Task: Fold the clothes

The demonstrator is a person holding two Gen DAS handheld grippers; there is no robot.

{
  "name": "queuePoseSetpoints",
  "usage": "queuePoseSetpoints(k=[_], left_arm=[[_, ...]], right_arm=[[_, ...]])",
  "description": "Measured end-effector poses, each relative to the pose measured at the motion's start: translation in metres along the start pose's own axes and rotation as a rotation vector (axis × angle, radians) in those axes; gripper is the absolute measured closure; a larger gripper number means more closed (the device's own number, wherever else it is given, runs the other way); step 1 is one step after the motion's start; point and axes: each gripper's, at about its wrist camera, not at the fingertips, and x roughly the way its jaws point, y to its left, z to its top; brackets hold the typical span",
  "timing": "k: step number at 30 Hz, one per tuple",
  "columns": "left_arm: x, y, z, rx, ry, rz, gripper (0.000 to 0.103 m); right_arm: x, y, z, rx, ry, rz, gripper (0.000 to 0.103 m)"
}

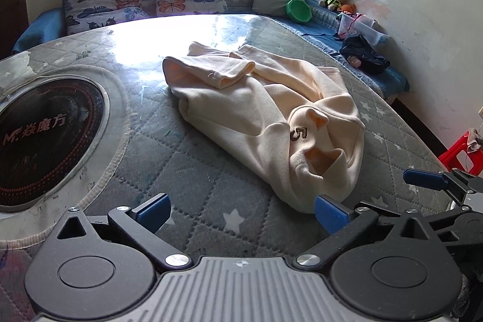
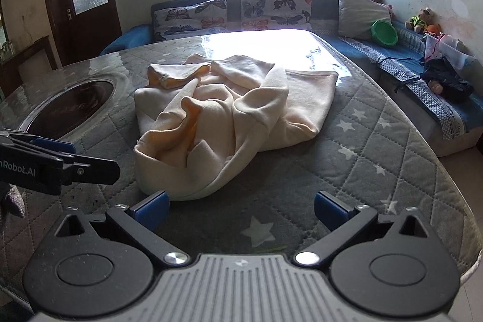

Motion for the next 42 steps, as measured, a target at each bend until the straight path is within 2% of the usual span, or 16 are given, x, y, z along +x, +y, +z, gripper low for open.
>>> queuePoseSetpoints(k=[42], left_arm=[[0.0075, -0.0054, 0.0027, 0.004, 0.031, 0.010, 0.000]], right_arm=[[0.0064, 0.0098, 0.0055, -0.018, 0.003, 0.030, 0.000]])
